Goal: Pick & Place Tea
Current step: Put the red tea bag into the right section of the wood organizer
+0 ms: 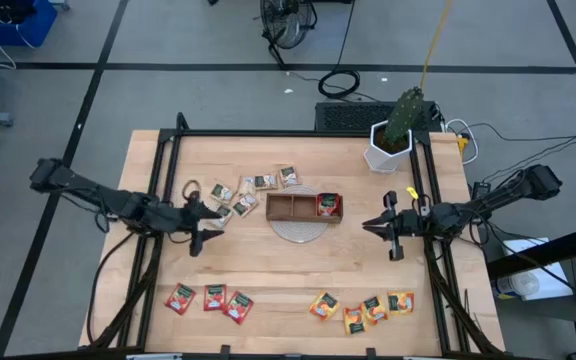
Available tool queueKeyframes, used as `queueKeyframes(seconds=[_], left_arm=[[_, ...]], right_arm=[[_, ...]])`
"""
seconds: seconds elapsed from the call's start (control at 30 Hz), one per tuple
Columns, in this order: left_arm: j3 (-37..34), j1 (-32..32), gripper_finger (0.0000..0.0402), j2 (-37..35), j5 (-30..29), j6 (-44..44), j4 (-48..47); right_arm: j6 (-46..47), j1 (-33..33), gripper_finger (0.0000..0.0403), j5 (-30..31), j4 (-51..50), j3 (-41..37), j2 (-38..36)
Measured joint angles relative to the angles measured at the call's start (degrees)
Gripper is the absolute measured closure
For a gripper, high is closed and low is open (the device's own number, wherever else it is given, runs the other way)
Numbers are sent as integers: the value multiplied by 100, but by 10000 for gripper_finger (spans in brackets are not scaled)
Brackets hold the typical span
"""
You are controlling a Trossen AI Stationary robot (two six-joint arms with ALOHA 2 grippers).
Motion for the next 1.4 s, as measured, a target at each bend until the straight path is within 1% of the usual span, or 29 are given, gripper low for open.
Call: queueKeyframes(seconds=[0.07,0.13,0.2,0.27,0.33,0.4,0.47,0.5,0.57,0.63,0.73,0.77,0.83,0.9,1.07,1.23,1.4], left_arm=[[657,-178,163,687,52,-721,-1031],[1217,-369,163,1414,418,-1541,-1954],[1669,-619,163,2128,1040,-2347,-2590],[1973,-891,163,2771,1800,-3058,-3037],[2101,-1121,163,3311,2582,-3762,-3133],[2137,-1323,163,3726,3354,-4670,-2896],[2138,-1508,163,4048,3944,-5584,-2592],[2138,-1596,163,4164,4161,-5835,-2490],[2140,-1643,163,4259,4533,-5924,-2649],[2126,-1638,163,4261,4561,-6268,-2933],[2165,-1783,163,4149,4635,-7013,-2951],[2232,-1888,163,4117,4544,-7285,-2901],[2335,-2110,163,4102,4083,-7826,-2885],[2364,-2340,163,4104,3783,-8437,-2760],[2375,-2856,163,4363,3812,-9717,-2297],[2372,-3200,163,4928,3899,-10120,-2234],[2380,-3259,163,5440,4030,-9880,-2111]], right_arm=[[204,0,383,0,9,0,0],[302,0,383,-2,9,-2,0],[323,0,383,-2,9,-2,0],[316,0,383,-2,9,-2,0],[316,0,383,-2,9,-2,0],[316,0,383,-2,9,-2,0],[316,0,383,-2,11,-4,0],[317,0,383,-2,11,-4,0],[316,0,383,-2,11,-4,0],[316,0,383,-4,11,-4,0],[316,0,383,-4,13,-4,0],[316,0,383,-4,13,-4,0],[316,0,382,-4,18,-4,0],[316,0,383,-4,18,-6,0],[316,0,382,-4,20,-9,0],[316,0,382,-5,20,-9,0],[316,0,382,-6,20,-9,2]])
